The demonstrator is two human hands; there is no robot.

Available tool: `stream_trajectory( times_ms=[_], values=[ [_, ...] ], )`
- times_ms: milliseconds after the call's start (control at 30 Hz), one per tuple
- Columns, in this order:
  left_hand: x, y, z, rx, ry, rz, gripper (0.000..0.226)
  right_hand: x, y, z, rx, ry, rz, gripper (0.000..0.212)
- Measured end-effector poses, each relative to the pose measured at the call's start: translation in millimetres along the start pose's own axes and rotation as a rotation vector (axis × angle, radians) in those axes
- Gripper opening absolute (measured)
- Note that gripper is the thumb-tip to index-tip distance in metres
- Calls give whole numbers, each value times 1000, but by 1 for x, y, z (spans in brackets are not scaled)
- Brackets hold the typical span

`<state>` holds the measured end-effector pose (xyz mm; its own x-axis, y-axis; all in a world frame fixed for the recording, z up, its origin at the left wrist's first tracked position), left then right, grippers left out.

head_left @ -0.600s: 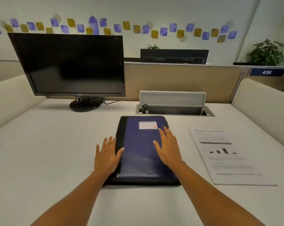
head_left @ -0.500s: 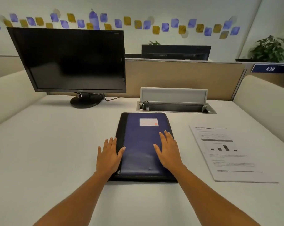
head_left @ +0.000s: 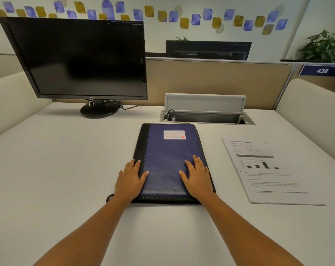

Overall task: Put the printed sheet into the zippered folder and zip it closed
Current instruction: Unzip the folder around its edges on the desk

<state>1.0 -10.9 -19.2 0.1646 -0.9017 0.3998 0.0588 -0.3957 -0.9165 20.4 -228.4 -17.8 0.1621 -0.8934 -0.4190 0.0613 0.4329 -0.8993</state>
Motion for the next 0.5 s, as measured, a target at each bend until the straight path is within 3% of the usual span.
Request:
stream_trajectory(
  times_ms=[300,500],
  values=[
    [1,-3,-2,-50,-10,-78,64,10,-12,4,-78,89,15,55],
    [2,-6,2,-88,-3,-73,66,6,-26,4,-105,228,161,75]
  ],
)
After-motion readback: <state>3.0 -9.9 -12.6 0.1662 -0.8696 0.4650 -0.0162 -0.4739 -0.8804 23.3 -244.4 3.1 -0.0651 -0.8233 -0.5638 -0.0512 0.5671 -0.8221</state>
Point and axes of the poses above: each hand's wrist, its own z-axis towards the middle knuckle, its own y-axis out of the palm, x = y × z, the point moved 1 cm from there along z, towards the middle knuckle, and after that the axes turned 2 degrees about -y, right-handed, at the moved point
